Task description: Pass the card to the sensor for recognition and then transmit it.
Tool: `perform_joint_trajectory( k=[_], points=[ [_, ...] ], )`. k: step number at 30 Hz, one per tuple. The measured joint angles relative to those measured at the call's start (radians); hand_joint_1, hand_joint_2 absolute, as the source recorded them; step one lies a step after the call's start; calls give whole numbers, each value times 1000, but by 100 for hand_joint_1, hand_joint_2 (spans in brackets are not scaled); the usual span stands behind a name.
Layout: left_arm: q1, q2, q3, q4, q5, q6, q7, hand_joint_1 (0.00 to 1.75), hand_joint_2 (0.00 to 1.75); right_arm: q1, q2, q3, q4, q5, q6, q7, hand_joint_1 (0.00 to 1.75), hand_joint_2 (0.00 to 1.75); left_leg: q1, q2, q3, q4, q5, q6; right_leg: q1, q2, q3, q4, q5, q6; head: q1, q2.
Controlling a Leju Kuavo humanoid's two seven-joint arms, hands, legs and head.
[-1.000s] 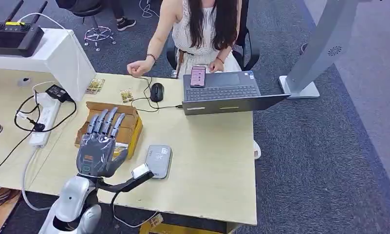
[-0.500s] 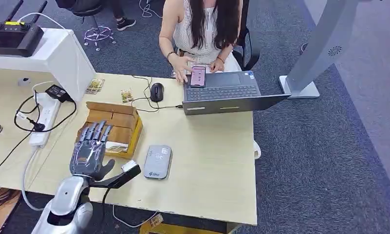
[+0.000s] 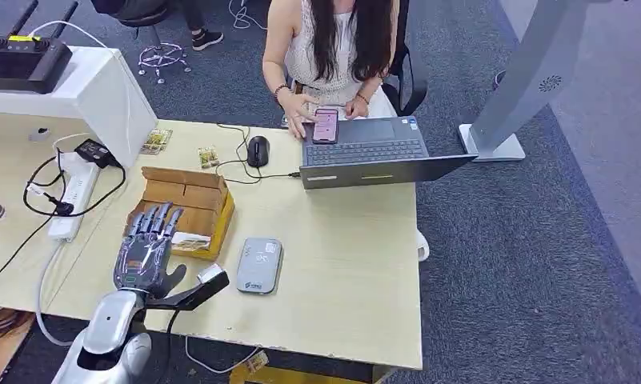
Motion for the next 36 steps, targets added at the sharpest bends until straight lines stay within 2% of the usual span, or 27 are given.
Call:
perform_joint_trajectory(
  k=[11,19,28,36],
  points=[
    [-12,-1,1,8,-19,19,2,0,175,-2,0,0,0,14,3,1,0,175,0,0,0,0,0,0,0,0,0,0,0,0,0,0],
    [-53,-11,1,52,-34,18,12,0,175,-18,0,0,0,30,4,7,0,175,0,0,0,0,0,0,0,0,0,0,0,0,0,0],
    [-73,-16,1,86,-39,-3,20,0,175,-19,2,0,0,34,4,15,0,175,0,0,0,0,0,0,0,0,0,0,0,0,0,0],
    [-72,-15,0,88,-26,-58,29,0,175,-19,2,0,0,36,5,18,0,175,0,0,0,0,0,0,0,0,0,0,0,0,0,0]
  ],
)
